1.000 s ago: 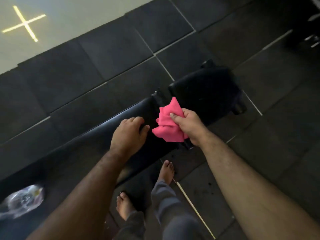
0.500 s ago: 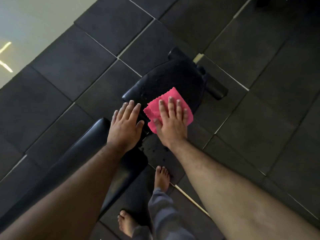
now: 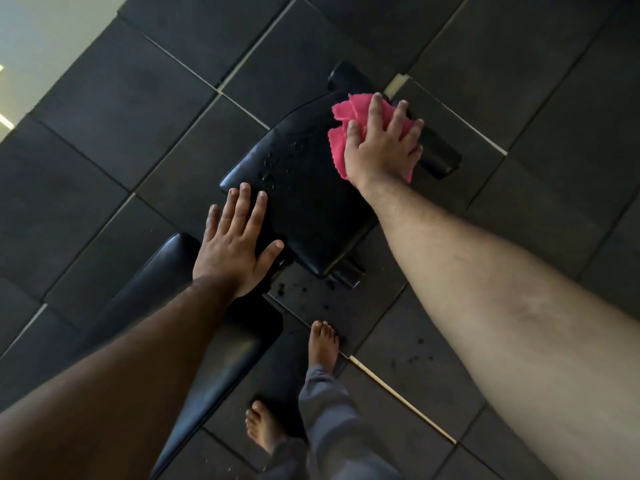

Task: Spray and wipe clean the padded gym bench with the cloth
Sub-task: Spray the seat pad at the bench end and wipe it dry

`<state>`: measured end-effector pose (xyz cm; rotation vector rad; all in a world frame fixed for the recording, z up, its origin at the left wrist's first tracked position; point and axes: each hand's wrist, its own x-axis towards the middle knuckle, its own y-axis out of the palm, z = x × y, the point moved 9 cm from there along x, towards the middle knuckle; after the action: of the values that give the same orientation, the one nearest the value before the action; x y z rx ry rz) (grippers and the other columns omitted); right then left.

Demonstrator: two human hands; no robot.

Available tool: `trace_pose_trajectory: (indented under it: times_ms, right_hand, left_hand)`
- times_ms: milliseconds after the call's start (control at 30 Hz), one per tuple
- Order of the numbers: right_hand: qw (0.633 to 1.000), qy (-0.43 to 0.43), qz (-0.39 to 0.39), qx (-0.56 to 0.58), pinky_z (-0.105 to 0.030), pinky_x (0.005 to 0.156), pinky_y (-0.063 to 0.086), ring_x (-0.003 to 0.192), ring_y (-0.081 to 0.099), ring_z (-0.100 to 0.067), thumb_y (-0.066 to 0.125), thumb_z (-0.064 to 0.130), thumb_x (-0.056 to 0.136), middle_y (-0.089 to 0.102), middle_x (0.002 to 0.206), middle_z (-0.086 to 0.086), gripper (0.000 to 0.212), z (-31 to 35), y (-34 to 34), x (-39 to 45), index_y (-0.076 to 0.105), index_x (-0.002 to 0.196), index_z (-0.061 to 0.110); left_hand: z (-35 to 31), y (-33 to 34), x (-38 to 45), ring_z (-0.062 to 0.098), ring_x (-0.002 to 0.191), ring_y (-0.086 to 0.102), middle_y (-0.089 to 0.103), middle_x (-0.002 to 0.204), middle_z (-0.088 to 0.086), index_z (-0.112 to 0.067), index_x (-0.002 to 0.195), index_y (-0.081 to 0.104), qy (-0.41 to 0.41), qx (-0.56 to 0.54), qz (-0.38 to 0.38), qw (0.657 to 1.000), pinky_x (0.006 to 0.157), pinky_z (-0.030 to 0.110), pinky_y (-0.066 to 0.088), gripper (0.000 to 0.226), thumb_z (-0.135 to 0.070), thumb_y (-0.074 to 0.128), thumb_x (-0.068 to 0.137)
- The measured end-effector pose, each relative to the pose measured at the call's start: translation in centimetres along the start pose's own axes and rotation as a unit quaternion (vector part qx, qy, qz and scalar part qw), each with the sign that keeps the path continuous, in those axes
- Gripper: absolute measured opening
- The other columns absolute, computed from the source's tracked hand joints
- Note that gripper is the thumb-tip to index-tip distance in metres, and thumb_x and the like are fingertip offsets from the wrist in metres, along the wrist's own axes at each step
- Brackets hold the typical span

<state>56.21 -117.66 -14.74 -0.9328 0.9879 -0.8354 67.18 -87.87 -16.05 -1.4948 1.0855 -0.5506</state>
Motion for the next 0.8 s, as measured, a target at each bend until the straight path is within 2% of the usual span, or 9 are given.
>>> trace_pose_trajectory:
  times_ms: [100,200,300,367,567,700,800]
  right_hand:
    - [0.999,-0.007,-0.034,-0.006,-0.067,0.129,0.013,0.164,0.003,-0.046,0.022,0.064,0.107,0.004,0.181,-0.007,0.068,0.4,0.4,-1.9,0.013,0.170,0.041]
    - [0.995,-0.069,-0.064,-0.013,-0.068,0.129,0.011,0.164,0.005,-0.047,0.029,0.058,0.109,0.008,0.181,-0.011,0.066,0.7,2.2,-8.7,0.019,0.171,0.035]
    - [0.992,-0.111,-0.059,0.004,-0.069,0.128,0.010,0.164,0.001,-0.048,0.037,0.056,0.110,0.004,0.181,-0.012,0.069,0.0,5.8,-16.4,0.017,0.171,0.031]
    - [0.992,-0.114,-0.047,0.014,-0.071,0.128,0.010,0.164,-0.003,-0.048,0.040,0.057,0.110,0.000,0.181,-0.011,0.070,-0.4,7.3,-18.6,0.016,0.172,0.032]
    - [0.996,-0.060,-0.050,0.036,-0.069,0.129,0.005,0.165,-0.003,-0.044,0.038,0.058,0.107,0.004,0.182,-0.003,0.067,-0.4,5.1,-12.9,0.022,0.169,0.040]
    - [0.999,-0.023,-0.038,-0.009,-0.067,0.130,0.001,0.165,-0.004,-0.044,0.029,0.059,0.109,-0.001,0.182,-0.002,0.064,0.5,2.6,-8.0,0.015,0.170,0.043]
    - [0.999,-0.010,-0.014,-0.036,-0.067,0.129,-0.001,0.165,-0.005,-0.043,0.024,0.059,0.110,-0.002,0.182,-0.002,0.064,2.7,0.6,-2.1,0.010,0.170,0.044]
  left_hand:
    - [0.1,0.1,0.0,0.018,0.168,-0.021,-0.020,0.183,-0.001,-0.033,0.174,-0.013,0.002,0.000,0.002,1.000,0.137,0.056,-0.001,0.085,-0.075,0.019,0.108]
    - [0.0,0.0,0.2,0.020,0.169,-0.020,-0.019,0.183,0.001,-0.032,0.175,-0.013,0.000,0.001,0.008,1.000,0.137,0.057,0.001,0.084,-0.073,0.019,0.108]
    - [0.1,0.2,0.3,0.020,0.169,-0.021,-0.021,0.183,0.002,-0.032,0.174,-0.014,0.001,0.000,0.017,1.000,0.137,0.058,0.002,0.084,-0.073,0.018,0.108]
    - [0.2,0.4,0.1,0.020,0.169,-0.021,-0.022,0.182,0.002,-0.032,0.174,-0.014,0.002,0.004,0.017,1.000,0.137,0.058,0.002,0.085,-0.075,0.014,0.107]
    - [0.2,0.9,0.1,0.021,0.169,-0.018,-0.020,0.183,0.003,-0.030,0.175,-0.012,0.016,0.003,0.001,1.000,0.137,0.058,0.002,0.087,-0.077,0.013,0.106]
    - [0.2,1.0,0.1,0.023,0.170,-0.016,-0.016,0.184,0.005,-0.028,0.176,-0.010,0.020,0.000,-0.007,1.000,0.137,0.057,0.001,0.091,-0.080,0.014,0.105]
    - [0.3,1.0,0.2,0.024,0.169,-0.018,-0.022,0.183,0.004,-0.028,0.175,-0.011,0.024,-0.001,-0.012,1.000,0.137,0.057,0.001,0.093,-0.081,0.016,0.105]
